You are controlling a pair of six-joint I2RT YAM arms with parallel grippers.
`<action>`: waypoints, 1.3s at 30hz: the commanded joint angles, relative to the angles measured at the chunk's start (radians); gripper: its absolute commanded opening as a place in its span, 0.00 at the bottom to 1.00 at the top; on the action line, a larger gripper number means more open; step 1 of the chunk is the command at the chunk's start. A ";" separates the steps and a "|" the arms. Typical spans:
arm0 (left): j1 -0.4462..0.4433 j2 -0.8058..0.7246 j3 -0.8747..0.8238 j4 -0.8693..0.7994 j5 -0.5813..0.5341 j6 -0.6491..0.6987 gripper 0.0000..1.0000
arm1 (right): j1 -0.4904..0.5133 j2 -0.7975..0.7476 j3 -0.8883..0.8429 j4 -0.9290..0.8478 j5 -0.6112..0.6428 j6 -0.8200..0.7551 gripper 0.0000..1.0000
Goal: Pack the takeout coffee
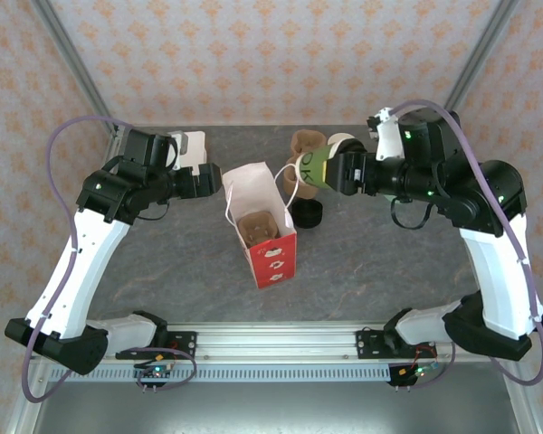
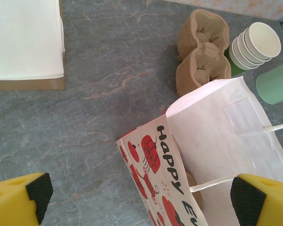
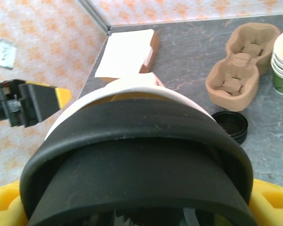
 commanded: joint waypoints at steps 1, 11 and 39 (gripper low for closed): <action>0.010 -0.011 0.011 -0.002 -0.004 -0.012 1.00 | 0.066 0.036 0.066 0.012 0.016 0.019 0.74; 0.010 -0.025 0.004 -0.013 -0.014 -0.008 1.00 | 0.221 0.183 0.175 -0.034 0.112 0.023 0.74; 0.015 0.085 0.012 0.112 0.128 -0.032 0.99 | 0.327 0.481 0.276 -0.268 0.204 0.042 0.71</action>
